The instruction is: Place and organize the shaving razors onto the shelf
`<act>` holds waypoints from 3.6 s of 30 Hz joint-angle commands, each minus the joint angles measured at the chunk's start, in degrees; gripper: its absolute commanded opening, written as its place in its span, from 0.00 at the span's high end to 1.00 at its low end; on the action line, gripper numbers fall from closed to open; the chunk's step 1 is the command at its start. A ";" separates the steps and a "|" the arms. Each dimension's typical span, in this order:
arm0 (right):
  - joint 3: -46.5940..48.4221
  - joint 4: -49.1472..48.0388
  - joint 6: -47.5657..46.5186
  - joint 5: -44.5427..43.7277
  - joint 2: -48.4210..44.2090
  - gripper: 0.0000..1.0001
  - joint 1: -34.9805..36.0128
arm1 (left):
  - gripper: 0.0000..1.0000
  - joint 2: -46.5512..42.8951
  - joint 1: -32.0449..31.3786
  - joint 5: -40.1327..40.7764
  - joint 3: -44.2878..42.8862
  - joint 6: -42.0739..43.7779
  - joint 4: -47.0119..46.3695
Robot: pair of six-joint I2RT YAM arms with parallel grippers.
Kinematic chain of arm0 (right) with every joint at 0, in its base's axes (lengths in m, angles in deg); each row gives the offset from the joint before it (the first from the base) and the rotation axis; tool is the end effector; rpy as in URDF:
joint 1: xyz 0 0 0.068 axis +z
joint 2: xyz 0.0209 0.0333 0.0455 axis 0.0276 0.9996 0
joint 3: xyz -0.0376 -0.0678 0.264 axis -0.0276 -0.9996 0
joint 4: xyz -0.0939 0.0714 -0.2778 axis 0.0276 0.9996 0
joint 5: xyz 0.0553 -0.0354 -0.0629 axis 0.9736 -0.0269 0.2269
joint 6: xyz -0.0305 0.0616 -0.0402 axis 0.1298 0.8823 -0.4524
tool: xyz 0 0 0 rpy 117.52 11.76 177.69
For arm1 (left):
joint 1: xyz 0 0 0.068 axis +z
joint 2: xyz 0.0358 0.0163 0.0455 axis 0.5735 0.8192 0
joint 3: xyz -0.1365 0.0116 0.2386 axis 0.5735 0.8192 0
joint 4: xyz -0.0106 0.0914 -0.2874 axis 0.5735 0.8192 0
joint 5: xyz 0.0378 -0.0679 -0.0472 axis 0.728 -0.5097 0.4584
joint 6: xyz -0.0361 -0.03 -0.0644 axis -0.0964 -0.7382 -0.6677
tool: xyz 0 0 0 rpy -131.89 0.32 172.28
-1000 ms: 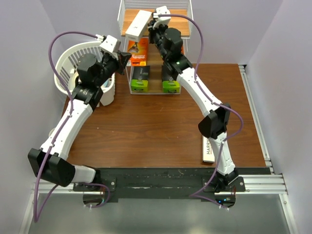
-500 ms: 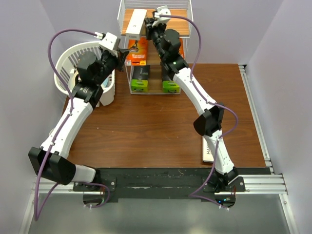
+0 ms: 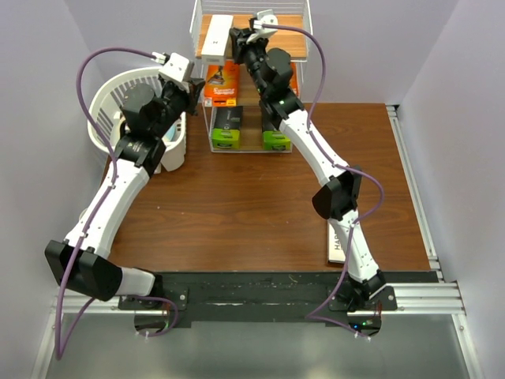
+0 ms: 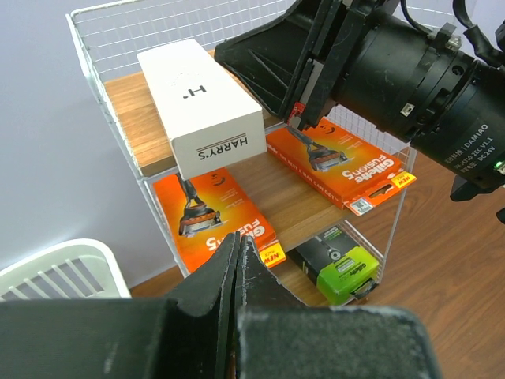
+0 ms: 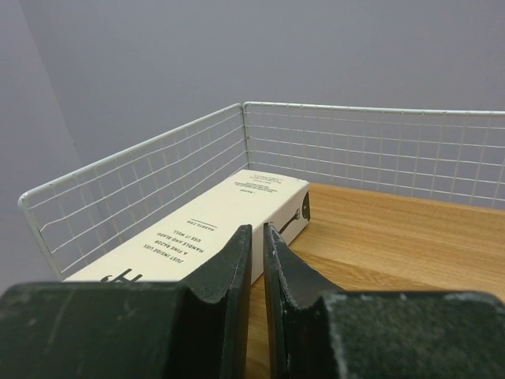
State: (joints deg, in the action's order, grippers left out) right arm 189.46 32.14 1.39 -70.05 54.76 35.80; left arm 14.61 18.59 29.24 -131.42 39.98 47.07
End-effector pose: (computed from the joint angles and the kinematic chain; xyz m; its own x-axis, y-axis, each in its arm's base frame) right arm 0.5078 0.3342 0.4838 0.3345 0.2885 -0.8971 -0.4747 0.8740 0.1041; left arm 0.3697 -0.1238 0.4666 0.1372 0.0022 -0.9905 0.4698 0.8802 0.0671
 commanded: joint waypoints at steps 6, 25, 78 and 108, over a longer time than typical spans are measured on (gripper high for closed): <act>1.73 -0.69 1.56 0.96 4.27 0.85 1.82 | 1.00 -3.84 1.99 0.45 0.63 0.68 -0.58; -7.05 -7.30 -0.81 -6.43 -9.42 0.54 0.50 | 1.00 0.20 5.24 -6.83 -3.13 -4.94 -5.59; -32.72 7.13 2.79 1.57 -27.72 0.34 -6.18 | 1.00 3.99 -2.76 -14.33 -9.66 2.34 -3.40; -37.47 8.10 2.62 2.10 -30.44 0.34 -8.55 | 1.00 11.28 0.58 1.06 -17.38 11.32 2.87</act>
State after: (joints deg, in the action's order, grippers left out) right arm 152.87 39.16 4.28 -67.25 26.07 28.13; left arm 25.14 18.33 27.67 -146.33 50.51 53.76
